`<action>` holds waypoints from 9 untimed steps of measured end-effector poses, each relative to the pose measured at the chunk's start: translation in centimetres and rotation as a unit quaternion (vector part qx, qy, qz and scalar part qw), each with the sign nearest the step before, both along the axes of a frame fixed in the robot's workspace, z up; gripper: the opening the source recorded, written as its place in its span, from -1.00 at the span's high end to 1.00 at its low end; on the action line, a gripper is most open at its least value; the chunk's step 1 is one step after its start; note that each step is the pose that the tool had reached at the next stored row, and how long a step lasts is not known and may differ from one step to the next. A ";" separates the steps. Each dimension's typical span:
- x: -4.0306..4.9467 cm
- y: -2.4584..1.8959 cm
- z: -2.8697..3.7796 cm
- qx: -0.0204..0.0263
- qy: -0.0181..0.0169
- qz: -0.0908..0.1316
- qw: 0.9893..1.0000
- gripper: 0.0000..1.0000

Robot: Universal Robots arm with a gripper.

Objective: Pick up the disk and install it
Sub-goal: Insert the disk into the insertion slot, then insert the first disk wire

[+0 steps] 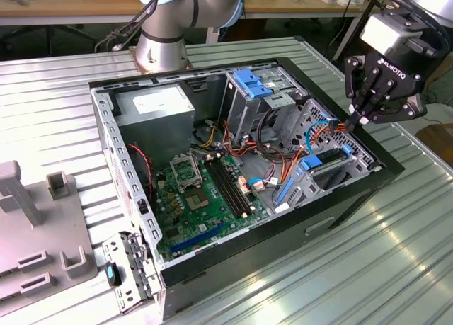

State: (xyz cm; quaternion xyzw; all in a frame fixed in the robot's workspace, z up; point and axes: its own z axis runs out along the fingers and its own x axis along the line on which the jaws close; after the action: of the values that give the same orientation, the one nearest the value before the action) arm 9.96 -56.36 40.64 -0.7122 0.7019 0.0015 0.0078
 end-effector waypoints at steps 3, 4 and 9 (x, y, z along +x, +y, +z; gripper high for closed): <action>0.00 0.00 0.00 0.000 0.000 0.000 1.000 0.79; 0.00 0.00 0.00 0.000 0.000 0.000 1.000 0.79; 1.23 0.05 -0.10 0.000 0.000 0.029 1.000 0.79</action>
State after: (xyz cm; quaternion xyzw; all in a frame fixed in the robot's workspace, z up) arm 11.19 -56.31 40.55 -0.7324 0.6808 0.0017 0.0077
